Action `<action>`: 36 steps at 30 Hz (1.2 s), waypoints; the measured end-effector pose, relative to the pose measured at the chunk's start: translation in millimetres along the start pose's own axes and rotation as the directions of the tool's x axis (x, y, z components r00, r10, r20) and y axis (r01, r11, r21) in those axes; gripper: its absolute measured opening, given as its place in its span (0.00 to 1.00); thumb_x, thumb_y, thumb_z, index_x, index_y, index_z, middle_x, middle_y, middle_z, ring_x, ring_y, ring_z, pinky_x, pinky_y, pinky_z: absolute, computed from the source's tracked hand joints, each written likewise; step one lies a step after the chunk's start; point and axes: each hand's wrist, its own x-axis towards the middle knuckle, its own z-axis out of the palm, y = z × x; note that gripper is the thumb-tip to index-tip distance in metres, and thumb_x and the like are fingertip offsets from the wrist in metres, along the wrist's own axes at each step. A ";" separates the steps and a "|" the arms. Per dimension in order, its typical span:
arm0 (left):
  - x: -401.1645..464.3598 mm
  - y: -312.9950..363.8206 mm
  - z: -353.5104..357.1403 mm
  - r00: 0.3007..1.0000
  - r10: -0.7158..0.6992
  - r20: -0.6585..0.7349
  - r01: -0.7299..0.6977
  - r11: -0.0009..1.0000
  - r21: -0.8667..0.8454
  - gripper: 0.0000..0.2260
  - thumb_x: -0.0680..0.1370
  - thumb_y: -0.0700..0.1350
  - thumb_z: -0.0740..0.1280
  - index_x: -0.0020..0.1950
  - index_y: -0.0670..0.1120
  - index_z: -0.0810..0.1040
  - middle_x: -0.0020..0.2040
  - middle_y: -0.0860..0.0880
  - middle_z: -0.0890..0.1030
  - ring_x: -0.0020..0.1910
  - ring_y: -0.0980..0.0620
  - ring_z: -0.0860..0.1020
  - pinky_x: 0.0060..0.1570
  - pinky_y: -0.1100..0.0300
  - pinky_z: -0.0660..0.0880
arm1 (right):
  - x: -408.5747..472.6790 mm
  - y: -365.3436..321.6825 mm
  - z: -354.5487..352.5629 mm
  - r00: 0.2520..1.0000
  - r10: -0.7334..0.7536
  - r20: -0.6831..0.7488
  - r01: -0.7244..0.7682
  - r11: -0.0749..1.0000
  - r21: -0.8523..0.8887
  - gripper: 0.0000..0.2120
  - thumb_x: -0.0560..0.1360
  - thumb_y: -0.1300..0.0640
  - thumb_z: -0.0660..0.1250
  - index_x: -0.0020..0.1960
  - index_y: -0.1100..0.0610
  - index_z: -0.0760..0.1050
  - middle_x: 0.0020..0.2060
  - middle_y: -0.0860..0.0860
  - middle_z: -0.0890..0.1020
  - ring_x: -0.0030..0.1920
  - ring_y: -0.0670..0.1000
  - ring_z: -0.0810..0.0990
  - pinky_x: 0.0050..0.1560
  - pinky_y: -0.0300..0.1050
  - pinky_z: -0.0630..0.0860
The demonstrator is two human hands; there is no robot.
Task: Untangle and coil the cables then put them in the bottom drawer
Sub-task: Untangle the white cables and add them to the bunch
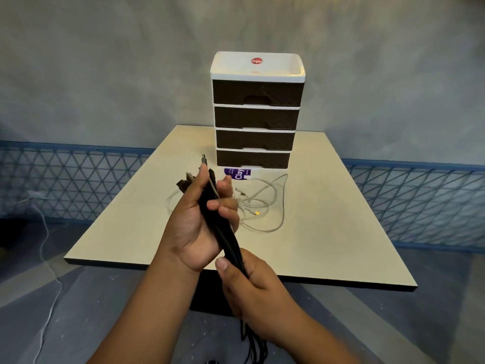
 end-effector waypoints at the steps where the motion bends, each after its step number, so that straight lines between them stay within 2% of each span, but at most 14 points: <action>1: 2.2 1.1 -5.4 1.000 -0.017 -0.008 0.017 1.000 0.015 0.14 0.74 0.55 0.68 0.52 0.45 0.74 0.34 0.55 0.77 0.27 0.59 0.73 0.30 0.66 0.76 | 4.6 1.1 -0.9 1.000 0.009 0.001 -0.009 1.000 0.008 0.13 0.77 0.48 0.61 0.33 0.41 0.69 0.23 0.42 0.67 0.24 0.42 0.64 0.27 0.35 0.63; 4: 9.1 7.7 -19.7 0.999 -0.032 -0.004 0.032 0.998 0.052 0.10 0.77 0.53 0.65 0.42 0.48 0.76 0.27 0.54 0.71 0.26 0.59 0.70 0.30 0.66 0.74 | 20.1 6.9 -3.5 0.999 0.031 0.021 -0.031 0.999 -0.032 0.13 0.77 0.47 0.61 0.34 0.41 0.68 0.23 0.42 0.68 0.24 0.42 0.65 0.28 0.37 0.63; 9: 23.5 34.6 -41.7 1.000 -0.018 -0.003 0.018 0.997 0.074 0.16 0.82 0.54 0.58 0.35 0.50 0.69 0.23 0.52 0.62 0.22 0.58 0.56 0.22 0.67 0.59 | 50.9 18.8 -6.8 0.990 0.096 0.101 -0.086 0.992 -0.095 0.09 0.77 0.48 0.63 0.39 0.46 0.69 0.27 0.45 0.71 0.27 0.46 0.67 0.31 0.43 0.65; 12: 34.4 52.7 -55.5 0.999 -0.017 -0.051 0.021 0.996 0.088 0.20 0.82 0.57 0.55 0.32 0.51 0.66 0.23 0.53 0.56 0.20 0.58 0.54 0.20 0.67 0.56 | 69.5 17.2 -20.9 0.966 0.148 0.214 -0.108 0.976 -0.187 0.08 0.77 0.51 0.66 0.51 0.54 0.75 0.40 0.54 0.80 0.42 0.55 0.79 0.45 0.51 0.75; 14: 41.5 67.6 -59.8 0.997 -0.019 -0.071 0.024 0.997 0.074 0.21 0.82 0.57 0.56 0.30 0.51 0.65 0.22 0.54 0.56 0.19 0.58 0.53 0.19 0.67 0.57 | 81.4 19.6 -37.7 0.937 0.229 0.265 -0.183 0.965 -0.187 0.12 0.77 0.53 0.66 0.59 0.55 0.77 0.52 0.53 0.82 0.55 0.53 0.81 0.56 0.47 0.76; 17: 53.4 95.6 -65.1 0.993 0.006 -0.114 0.007 0.993 0.117 0.22 0.81 0.57 0.58 0.28 0.51 0.64 0.22 0.54 0.55 0.19 0.58 0.53 0.18 0.68 0.56 | 107.4 36.0 -57.6 0.942 0.335 0.023 -0.323 0.922 -0.216 0.10 0.77 0.54 0.65 0.57 0.54 0.79 0.51 0.50 0.84 0.52 0.47 0.83 0.57 0.45 0.79; 19: 61.6 112.8 -69.8 0.996 -0.021 -0.086 0.030 0.993 0.110 0.21 0.80 0.56 0.59 0.28 0.51 0.64 0.22 0.54 0.55 0.19 0.58 0.53 0.18 0.67 0.57 | 125.6 56.1 -67.1 0.890 0.368 -0.269 -0.442 0.841 -0.312 0.07 0.79 0.53 0.64 0.51 0.53 0.79 0.45 0.52 0.85 0.43 0.51 0.85 0.52 0.54 0.81; 21: 72.1 126.1 -76.4 0.996 -0.083 -0.026 0.084 0.995 0.050 0.22 0.81 0.55 0.59 0.29 0.50 0.65 0.22 0.54 0.57 0.19 0.58 0.55 0.19 0.66 0.58 | 143.2 75.6 -73.8 0.821 0.350 -0.451 -0.542 0.727 -0.422 0.10 0.78 0.48 0.63 0.45 0.54 0.77 0.35 0.52 0.85 0.35 0.51 0.84 0.48 0.56 0.80; 25: 92.0 138.7 -85.5 0.989 -0.096 -0.114 0.105 0.992 0.075 0.23 0.82 0.56 0.56 0.27 0.50 0.64 0.22 0.54 0.55 0.19 0.58 0.53 0.17 0.67 0.58 | 165.9 92.7 -74.8 0.786 0.313 -0.533 -0.600 0.595 -0.535 0.15 0.74 0.41 0.67 0.40 0.53 0.74 0.32 0.50 0.82 0.36 0.51 0.81 0.40 0.48 0.77; 28: 105.5 143.7 -86.2 0.974 -0.087 -0.208 0.113 0.987 0.118 0.23 0.81 0.55 0.57 0.27 0.50 0.63 0.23 0.54 0.53 0.19 0.58 0.51 0.16 0.68 0.56 | 177.2 93.2 -79.2 0.780 0.333 -0.530 -0.625 0.468 -0.625 0.09 0.73 0.48 0.69 0.39 0.53 0.75 0.33 0.47 0.79 0.38 0.48 0.78 0.36 0.44 0.73; 30: 113.9 146.8 -89.7 0.962 -0.094 -0.256 0.131 0.983 0.130 0.22 0.80 0.54 0.58 0.27 0.50 0.62 0.22 0.54 0.52 0.20 0.58 0.50 0.16 0.68 0.55 | 182.5 87.8 -83.2 0.787 0.329 -0.522 -0.615 0.478 -0.627 0.06 0.71 0.53 0.68 0.38 0.54 0.75 0.31 0.47 0.79 0.36 0.48 0.77 0.38 0.46 0.73; 32: 121.6 148.6 -94.0 0.953 -0.111 -0.281 0.149 0.982 0.120 0.22 0.80 0.54 0.58 0.27 0.50 0.62 0.20 0.52 0.56 0.21 0.58 0.50 0.16 0.68 0.55 | 188.2 73.4 -86.1 0.773 0.305 -0.557 -0.594 0.656 -0.465 0.06 0.73 0.57 0.67 0.37 0.56 0.75 0.31 0.49 0.80 0.34 0.49 0.78 0.38 0.47 0.75; 34: 128.4 149.1 -98.5 0.945 -0.127 -0.303 0.165 0.981 0.104 0.21 0.80 0.53 0.58 0.28 0.51 0.62 0.19 0.53 0.59 0.21 0.58 0.50 0.16 0.68 0.55 | 197.4 53.1 -89.7 0.700 0.495 -0.514 -0.512 0.850 0.121 0.08 0.77 0.61 0.63 0.39 0.59 0.76 0.33 0.53 0.82 0.32 0.50 0.80 0.36 0.47 0.77; 36: 134.2 149.2 -100.6 0.937 -0.154 -0.314 0.191 0.978 0.089 0.20 0.80 0.53 0.59 0.28 0.51 0.62 0.19 0.52 0.59 0.21 0.58 0.50 0.16 0.68 0.55 | 205.6 28.2 -93.2 0.713 0.651 -0.261 -0.354 0.656 0.667 0.07 0.77 0.62 0.61 0.43 0.62 0.75 0.29 0.53 0.78 0.26 0.48 0.77 0.27 0.41 0.75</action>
